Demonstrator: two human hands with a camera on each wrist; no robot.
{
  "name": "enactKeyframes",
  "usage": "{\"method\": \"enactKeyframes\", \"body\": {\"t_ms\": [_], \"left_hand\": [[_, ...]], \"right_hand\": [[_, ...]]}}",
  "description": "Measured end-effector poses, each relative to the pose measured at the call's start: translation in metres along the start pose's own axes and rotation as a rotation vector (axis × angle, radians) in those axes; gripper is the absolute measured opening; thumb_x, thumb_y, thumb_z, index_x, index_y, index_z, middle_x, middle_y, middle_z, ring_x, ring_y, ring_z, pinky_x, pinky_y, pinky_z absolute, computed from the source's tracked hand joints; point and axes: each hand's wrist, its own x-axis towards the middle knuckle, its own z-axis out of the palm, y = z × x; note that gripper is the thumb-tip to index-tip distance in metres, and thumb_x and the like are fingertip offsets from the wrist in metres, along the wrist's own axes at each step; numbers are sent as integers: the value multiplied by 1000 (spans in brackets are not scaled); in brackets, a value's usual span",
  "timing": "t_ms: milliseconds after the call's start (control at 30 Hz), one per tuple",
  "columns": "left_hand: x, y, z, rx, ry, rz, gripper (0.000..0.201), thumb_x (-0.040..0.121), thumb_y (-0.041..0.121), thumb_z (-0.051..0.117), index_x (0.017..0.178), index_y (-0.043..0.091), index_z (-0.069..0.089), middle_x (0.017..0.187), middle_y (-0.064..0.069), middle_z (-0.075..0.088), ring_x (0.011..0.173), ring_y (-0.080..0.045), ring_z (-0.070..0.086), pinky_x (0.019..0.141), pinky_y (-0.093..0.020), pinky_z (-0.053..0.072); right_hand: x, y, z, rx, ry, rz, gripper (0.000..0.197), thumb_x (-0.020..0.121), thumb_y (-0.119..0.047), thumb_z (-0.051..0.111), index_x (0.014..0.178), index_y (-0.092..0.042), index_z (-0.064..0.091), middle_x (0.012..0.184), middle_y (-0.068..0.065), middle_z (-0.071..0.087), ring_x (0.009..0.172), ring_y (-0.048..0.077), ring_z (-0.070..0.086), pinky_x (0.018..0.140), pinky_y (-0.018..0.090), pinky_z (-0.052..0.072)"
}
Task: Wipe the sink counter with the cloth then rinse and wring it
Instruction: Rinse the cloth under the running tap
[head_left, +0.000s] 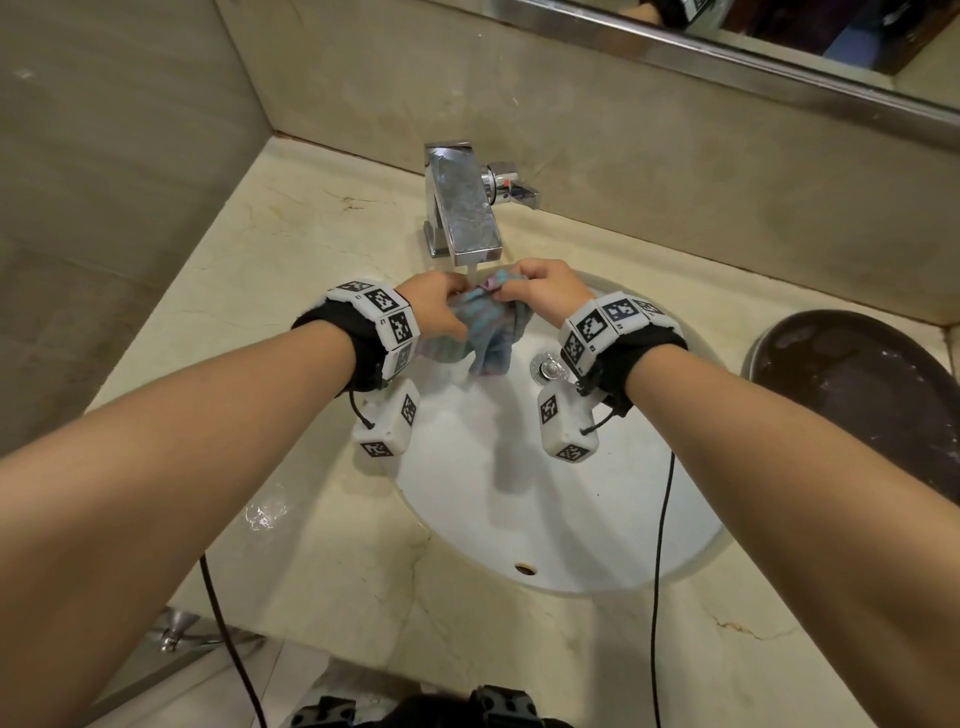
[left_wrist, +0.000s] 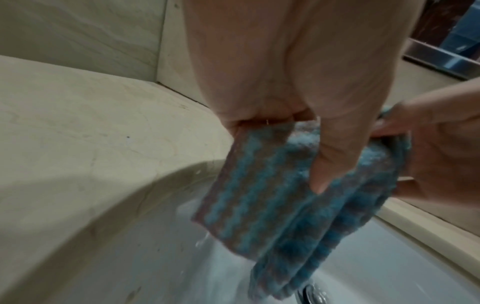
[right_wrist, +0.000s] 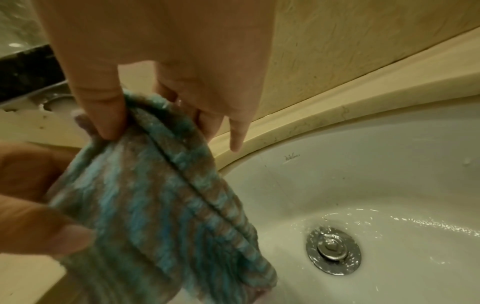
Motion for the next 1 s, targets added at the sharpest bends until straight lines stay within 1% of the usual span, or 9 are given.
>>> {"method": "enactKeyframes", "body": {"t_ms": [133, 233, 400, 533, 633, 700, 800, 867, 1000], "left_hand": [[0, 2, -3, 45, -9, -10, 37, 76, 11, 70, 111, 4, 61, 95, -10, 61, 82, -25, 55, 70, -26, 42], [2, 2, -5, 22, 32, -42, 38, 76, 15, 69, 112, 4, 62, 95, -10, 61, 81, -22, 53, 69, -26, 41], [3, 2, -5, -50, 133, -64, 50, 83, 14, 63, 130, 3, 52, 130, -15, 57, 113, -28, 56, 84, -25, 43], [0, 1, -2, -222, 180, -54, 46, 83, 10, 65, 126, -1, 54, 125, -17, 59, 109, -32, 60, 79, -30, 50], [-1, 3, 0, -251, 159, -6, 39, 83, 9, 65, 120, 1, 58, 119, -18, 62, 105, -33, 62, 76, -30, 50], [-1, 6, 1, -244, 157, 30, 38, 83, 9, 65, 120, 2, 60, 119, -17, 63, 105, -31, 61, 76, -25, 46], [-2, 8, 1, -245, 142, 100, 32, 82, 7, 67, 113, 2, 65, 114, -18, 65, 93, -21, 57, 64, -13, 43], [-2, 8, 1, -258, 131, 110, 32, 80, 7, 69, 111, 2, 66, 112, -19, 65, 92, -18, 55, 63, -7, 41], [1, 4, 3, -278, 171, 56, 39, 78, 10, 70, 115, 0, 62, 112, -18, 64, 103, -28, 60, 76, -22, 40]], "right_hand": [[2, 3, 1, -17, 22, -33, 19, 81, -9, 70, 74, -17, 54, 75, -1, 59, 67, 8, 58, 55, 9, 49], [-2, 2, -1, -150, -80, 1, 31, 77, -17, 75, 104, -12, 60, 90, -1, 63, 78, 12, 61, 71, 19, 51], [-1, 3, -3, -514, -120, 48, 34, 82, -20, 70, 114, -7, 64, 94, 3, 62, 75, 16, 57, 57, 19, 40], [4, 8, -2, -531, -42, 67, 47, 78, -19, 74, 120, -10, 55, 117, 9, 62, 97, 24, 61, 81, 34, 51], [5, 7, 0, -601, -109, -1, 79, 73, -28, 78, 140, -17, 37, 137, 7, 51, 116, 27, 56, 94, 34, 47], [4, 4, 4, -677, -196, -32, 80, 75, -30, 76, 142, -17, 35, 138, 7, 51, 120, 27, 55, 98, 33, 45], [3, 0, 10, -722, -257, -56, 60, 78, -27, 74, 132, -13, 50, 126, 7, 61, 114, 25, 58, 95, 29, 46], [4, -2, 13, -732, -217, -75, 48, 80, -23, 72, 124, -10, 57, 116, 8, 65, 106, 24, 61, 80, 24, 46], [9, 0, 14, -645, -108, -172, 33, 80, -14, 69, 113, -8, 64, 103, 10, 65, 94, 22, 61, 69, 20, 40]]}}
